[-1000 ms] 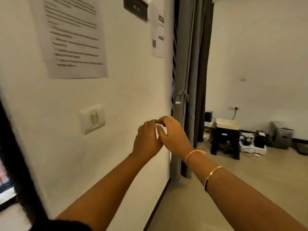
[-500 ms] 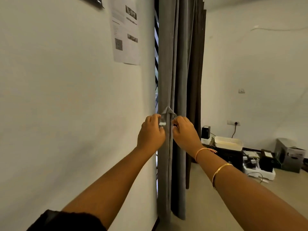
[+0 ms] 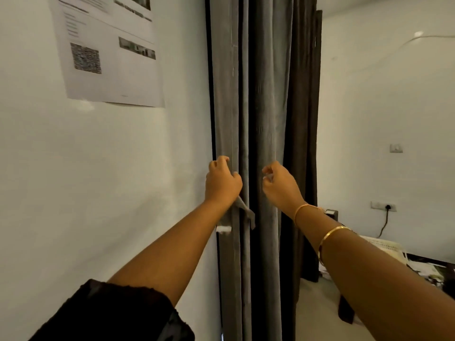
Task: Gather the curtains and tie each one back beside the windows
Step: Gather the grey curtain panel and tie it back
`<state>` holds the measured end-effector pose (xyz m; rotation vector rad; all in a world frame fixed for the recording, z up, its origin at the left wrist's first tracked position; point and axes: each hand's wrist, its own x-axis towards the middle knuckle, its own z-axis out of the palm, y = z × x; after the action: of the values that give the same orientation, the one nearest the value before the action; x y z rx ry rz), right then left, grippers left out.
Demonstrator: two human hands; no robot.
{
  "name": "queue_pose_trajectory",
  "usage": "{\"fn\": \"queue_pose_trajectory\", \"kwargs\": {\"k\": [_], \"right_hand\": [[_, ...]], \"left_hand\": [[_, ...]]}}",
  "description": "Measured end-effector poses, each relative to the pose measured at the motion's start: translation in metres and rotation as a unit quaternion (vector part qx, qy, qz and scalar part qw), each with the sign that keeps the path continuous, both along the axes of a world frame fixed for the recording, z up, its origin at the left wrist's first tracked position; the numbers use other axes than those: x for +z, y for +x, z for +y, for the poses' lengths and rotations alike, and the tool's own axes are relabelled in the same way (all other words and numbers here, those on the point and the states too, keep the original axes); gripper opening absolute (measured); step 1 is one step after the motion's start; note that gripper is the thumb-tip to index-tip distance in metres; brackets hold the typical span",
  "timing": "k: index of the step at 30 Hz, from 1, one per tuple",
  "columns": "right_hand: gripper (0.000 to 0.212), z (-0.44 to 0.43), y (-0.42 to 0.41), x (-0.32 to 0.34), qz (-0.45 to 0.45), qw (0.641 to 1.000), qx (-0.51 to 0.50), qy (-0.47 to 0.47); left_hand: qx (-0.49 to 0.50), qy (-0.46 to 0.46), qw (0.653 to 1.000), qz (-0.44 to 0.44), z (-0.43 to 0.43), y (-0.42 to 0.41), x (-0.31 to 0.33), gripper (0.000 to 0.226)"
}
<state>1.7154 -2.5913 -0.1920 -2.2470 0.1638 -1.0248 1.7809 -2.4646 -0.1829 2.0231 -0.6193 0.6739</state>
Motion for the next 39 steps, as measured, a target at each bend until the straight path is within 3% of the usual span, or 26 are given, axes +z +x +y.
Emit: {"fn": "queue_pose_trajectory", "kwargs": {"k": [5, 12, 20, 22, 26, 32, 35, 39], "right_hand": [[0.021, -0.053, 0.085, 0.011, -0.018, 0.998, 0.042, 0.049], [0.042, -0.086, 0.170, 0.035, -0.066, 0.985, 0.140, 0.075], [0.056, -0.081, 0.221, 0.087, -0.147, 0.928, 0.311, 0.140], [0.047, -0.082, 0.226, 0.099, -0.159, 0.922, 0.332, 0.125], [0.010, -0.098, 0.231, 0.123, -0.207, 0.922, 0.320, 0.070], [0.031, -0.133, 0.240, 0.122, -0.228, 0.952, 0.195, 0.053], [0.032, -0.136, 0.241, 0.120, -0.211, 0.949, 0.234, 0.021], [0.014, -0.123, 0.231, 0.120, -0.216, 0.920, 0.327, -0.013]], "left_hand": [[0.048, -0.022, 0.998, -0.019, -0.053, 0.078, 0.010, 0.055], [0.082, -0.082, 0.987, -0.112, -0.095, 0.132, 0.026, 0.059], [0.128, -0.081, 0.954, -0.260, -0.113, 0.148, 0.076, 0.044], [0.157, -0.077, 0.946, -0.272, -0.116, 0.150, 0.090, 0.042], [0.233, -0.042, 0.937, -0.257, -0.124, 0.149, 0.114, 0.047], [0.313, 0.029, 0.910, -0.271, -0.119, 0.140, 0.107, 0.068], [0.325, 0.036, 0.907, -0.266, -0.122, 0.134, 0.107, 0.074], [0.338, 0.070, 0.907, -0.241, -0.136, 0.133, 0.110, 0.077]]}}
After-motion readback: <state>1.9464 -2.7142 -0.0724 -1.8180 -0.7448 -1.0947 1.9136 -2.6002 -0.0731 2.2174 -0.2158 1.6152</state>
